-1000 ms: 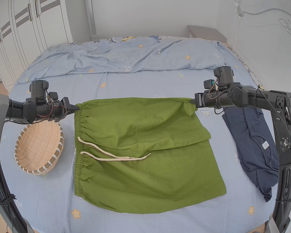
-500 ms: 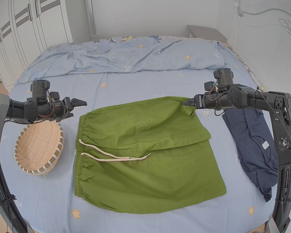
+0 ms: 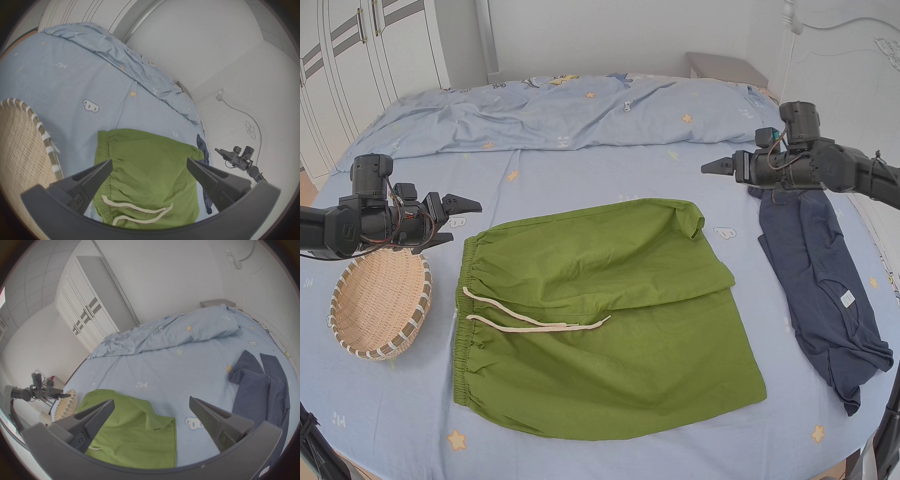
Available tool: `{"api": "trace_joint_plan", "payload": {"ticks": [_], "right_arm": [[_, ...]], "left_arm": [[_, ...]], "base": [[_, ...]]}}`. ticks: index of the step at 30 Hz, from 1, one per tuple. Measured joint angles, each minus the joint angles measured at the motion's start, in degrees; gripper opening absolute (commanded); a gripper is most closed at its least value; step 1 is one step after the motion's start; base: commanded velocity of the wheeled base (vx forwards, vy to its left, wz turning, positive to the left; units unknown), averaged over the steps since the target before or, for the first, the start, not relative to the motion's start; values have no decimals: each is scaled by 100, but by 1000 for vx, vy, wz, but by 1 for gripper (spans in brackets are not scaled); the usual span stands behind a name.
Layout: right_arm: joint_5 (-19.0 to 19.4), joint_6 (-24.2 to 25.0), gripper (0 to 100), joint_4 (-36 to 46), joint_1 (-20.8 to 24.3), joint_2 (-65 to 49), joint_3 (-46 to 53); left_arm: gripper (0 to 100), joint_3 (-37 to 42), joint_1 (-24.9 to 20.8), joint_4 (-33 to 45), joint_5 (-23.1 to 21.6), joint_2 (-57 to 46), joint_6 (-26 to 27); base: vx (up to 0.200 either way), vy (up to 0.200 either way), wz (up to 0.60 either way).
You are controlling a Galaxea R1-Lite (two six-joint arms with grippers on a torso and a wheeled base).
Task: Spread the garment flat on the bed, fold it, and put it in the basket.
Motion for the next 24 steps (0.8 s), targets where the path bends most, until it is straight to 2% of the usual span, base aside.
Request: {"api": "trace_joint_plan", "payload": {"ticks": [6, 11, 17, 24], "right_arm": [[652, 115, 100, -17, -199, -923, 1117], [1019, 380, 100, -340, -313, -1686, 2406], [1484, 1200, 100, -978, -405, -2522, 4148], [2235, 2108, 100, -1680, -468, -3495, 6161]], "left_arm": [[100, 739, -82, -11, -158, -507, -155], [100, 1435, -101, -13, -396, -901, -216], [100, 2504, -77, -32, -664, -1376, -257], [100, 4105, -11, -229, -996, -1954, -108]], "base": [[0, 0, 0], [0, 0, 0], [0, 0, 0], [0, 0, 0]]}}
